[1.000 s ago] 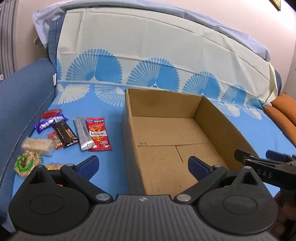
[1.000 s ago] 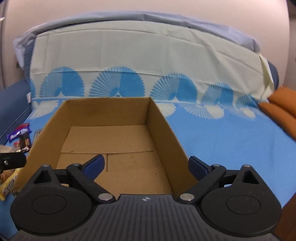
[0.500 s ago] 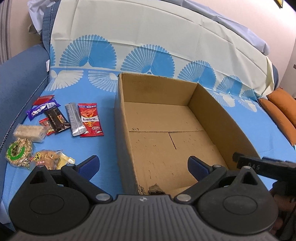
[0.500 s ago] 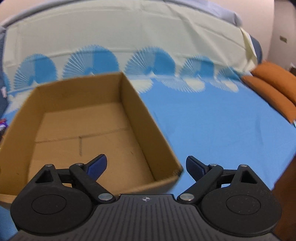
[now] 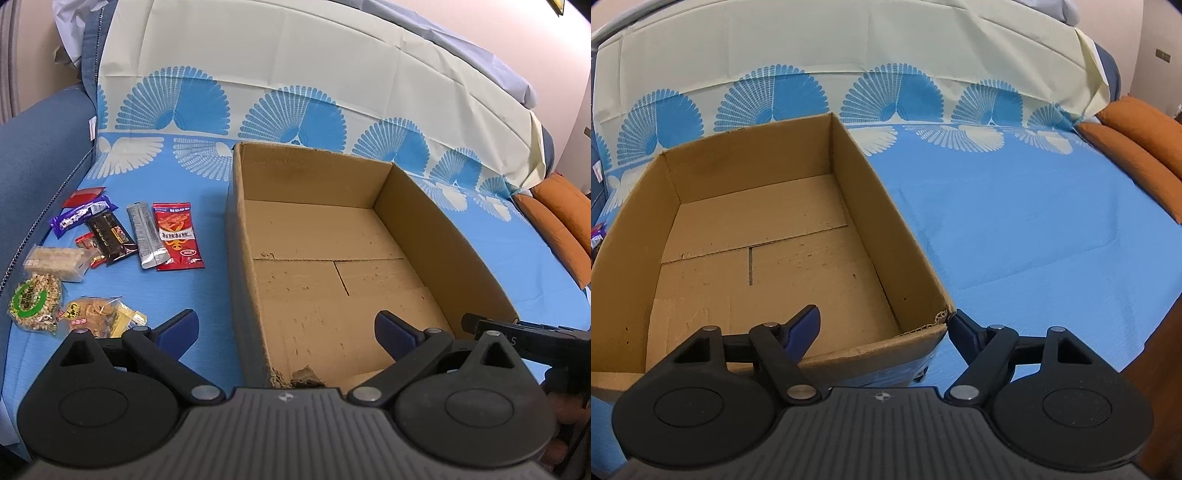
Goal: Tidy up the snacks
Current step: 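Swing both tools from the cardboard box toward the snack pile, then grasp the yellow-wrapped bar with the right tool, then grasp the round clear bag of puffed grains with the left tool while right holds bar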
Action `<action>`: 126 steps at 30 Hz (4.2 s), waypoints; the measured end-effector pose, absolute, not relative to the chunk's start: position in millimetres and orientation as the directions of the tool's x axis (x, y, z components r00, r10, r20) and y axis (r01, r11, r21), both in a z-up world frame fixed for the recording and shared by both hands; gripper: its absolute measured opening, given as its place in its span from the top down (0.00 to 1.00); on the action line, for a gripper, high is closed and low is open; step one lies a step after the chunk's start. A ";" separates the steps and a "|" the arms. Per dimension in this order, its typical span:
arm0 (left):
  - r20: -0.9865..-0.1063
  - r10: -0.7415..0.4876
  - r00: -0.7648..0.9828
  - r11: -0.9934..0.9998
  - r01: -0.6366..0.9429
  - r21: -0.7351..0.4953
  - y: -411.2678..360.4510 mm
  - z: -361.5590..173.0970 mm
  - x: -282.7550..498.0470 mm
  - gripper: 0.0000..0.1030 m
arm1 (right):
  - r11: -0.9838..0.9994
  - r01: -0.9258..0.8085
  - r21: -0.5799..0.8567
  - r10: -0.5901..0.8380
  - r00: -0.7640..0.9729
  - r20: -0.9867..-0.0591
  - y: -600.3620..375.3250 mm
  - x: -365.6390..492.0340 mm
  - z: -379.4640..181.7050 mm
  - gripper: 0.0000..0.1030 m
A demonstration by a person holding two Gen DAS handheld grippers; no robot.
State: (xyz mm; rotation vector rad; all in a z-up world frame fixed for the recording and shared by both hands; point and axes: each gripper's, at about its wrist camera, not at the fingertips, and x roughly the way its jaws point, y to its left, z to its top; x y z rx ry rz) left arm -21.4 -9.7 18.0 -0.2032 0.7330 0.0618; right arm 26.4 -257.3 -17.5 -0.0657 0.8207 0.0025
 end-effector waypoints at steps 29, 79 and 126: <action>-0.613 -0.272 0.742 0.962 0.201 -0.185 -26.3 49.8 -42.6 0.82 | 0.999 -0.014 -0.034 -0.006 0.840 -0.543 -256.6 -5.7 14.7 0.55; -0.893 0.300 0.337 0.898 -0.416 0.144 233.5 -60.6 42.1 0.38 | 0.810 -0.561 0.174 0.450 0.404 -0.796 12.8 -22.9 -86.3 0.86; -0.902 0.291 0.319 0.760 -0.650 0.016 253.9 -43.3 24.8 0.74 | 0.767 -0.641 0.033 0.381 0.414 -0.827 0.5 -47.5 -88.4 0.84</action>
